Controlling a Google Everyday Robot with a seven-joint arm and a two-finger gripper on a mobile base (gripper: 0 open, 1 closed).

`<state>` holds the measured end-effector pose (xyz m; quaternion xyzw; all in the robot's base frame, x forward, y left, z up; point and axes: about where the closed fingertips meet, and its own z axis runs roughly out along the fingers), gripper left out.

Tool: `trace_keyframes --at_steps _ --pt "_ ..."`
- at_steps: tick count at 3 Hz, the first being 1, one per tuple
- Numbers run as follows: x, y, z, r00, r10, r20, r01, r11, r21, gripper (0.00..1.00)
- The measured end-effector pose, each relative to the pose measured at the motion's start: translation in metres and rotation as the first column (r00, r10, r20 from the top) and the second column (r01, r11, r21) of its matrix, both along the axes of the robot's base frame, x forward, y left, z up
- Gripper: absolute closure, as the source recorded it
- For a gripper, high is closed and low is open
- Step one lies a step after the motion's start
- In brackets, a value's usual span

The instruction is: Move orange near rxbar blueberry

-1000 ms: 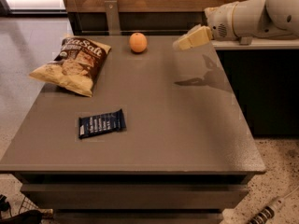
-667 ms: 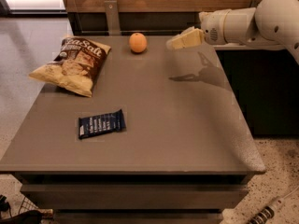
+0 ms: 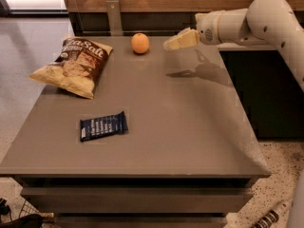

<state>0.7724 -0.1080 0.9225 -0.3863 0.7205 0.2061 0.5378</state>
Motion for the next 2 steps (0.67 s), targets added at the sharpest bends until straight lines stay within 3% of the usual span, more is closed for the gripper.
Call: trace_keyframes --at_steps 2 --pt "0.061 0.044 -0.036 0.9995 0.031 -0.003 -0.031 0.999 -0.024 0.00"
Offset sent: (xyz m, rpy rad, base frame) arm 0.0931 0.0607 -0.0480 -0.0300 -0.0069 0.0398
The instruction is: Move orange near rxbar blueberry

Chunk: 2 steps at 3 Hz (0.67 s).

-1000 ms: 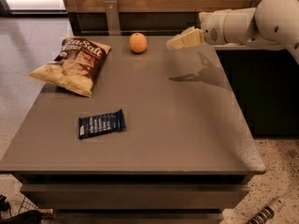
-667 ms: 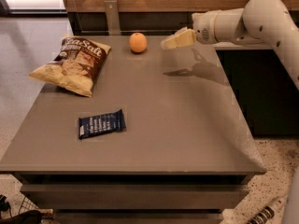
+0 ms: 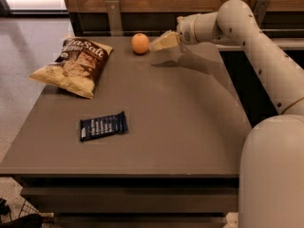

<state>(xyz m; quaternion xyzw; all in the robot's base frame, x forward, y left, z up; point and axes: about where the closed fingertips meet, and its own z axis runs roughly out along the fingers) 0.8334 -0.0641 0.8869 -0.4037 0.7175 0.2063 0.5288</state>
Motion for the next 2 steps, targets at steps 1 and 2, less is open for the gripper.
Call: trace_keyframes --at_steps 1,2 --pt "0.012 0.025 -0.009 0.9998 0.020 0.002 -0.020 0.999 0.035 0.00" --pt "0.021 0.061 -0.019 0.9986 0.050 -0.016 -0.048 0.995 0.092 0.00"
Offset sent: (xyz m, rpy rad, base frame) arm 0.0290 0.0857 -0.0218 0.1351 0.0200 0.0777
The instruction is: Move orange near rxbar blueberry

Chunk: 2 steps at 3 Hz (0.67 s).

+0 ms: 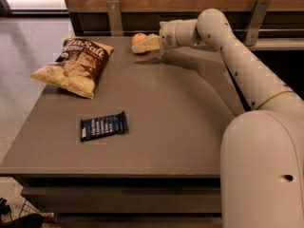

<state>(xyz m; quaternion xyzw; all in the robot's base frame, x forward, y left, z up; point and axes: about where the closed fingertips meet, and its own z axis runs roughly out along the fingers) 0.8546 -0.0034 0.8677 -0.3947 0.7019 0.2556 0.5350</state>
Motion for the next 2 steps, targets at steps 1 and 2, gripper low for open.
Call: trace_keyframes --at_steps 1,2 --pt "0.0050 0.0174 -0.0087 0.9996 0.000 -0.027 0.001 0.999 0.036 0.04" --pt "0.0070 0.0243 -0.0138 0.9990 -0.005 -0.044 0.007 0.999 0.050 0.26"
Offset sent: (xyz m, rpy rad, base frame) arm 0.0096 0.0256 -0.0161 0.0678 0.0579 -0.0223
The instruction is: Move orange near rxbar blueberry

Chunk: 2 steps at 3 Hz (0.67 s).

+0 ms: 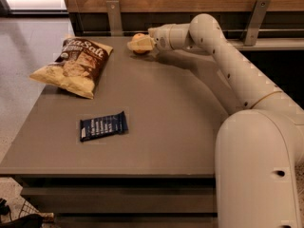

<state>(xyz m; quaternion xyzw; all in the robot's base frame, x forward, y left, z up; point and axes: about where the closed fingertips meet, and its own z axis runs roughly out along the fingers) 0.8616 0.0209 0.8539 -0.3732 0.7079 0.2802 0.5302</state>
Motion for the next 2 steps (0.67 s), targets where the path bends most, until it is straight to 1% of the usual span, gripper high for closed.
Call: trace_keyframes --at_steps 1,2 --pt "-0.0002 0.0032 -0.0015 1.0000 0.004 -0.002 -0.004 1.000 0.000 0.50" --pt "-0.0005 0.0080 -0.0038 0.9999 0.010 -0.005 -0.010 1.000 0.000 0.81"
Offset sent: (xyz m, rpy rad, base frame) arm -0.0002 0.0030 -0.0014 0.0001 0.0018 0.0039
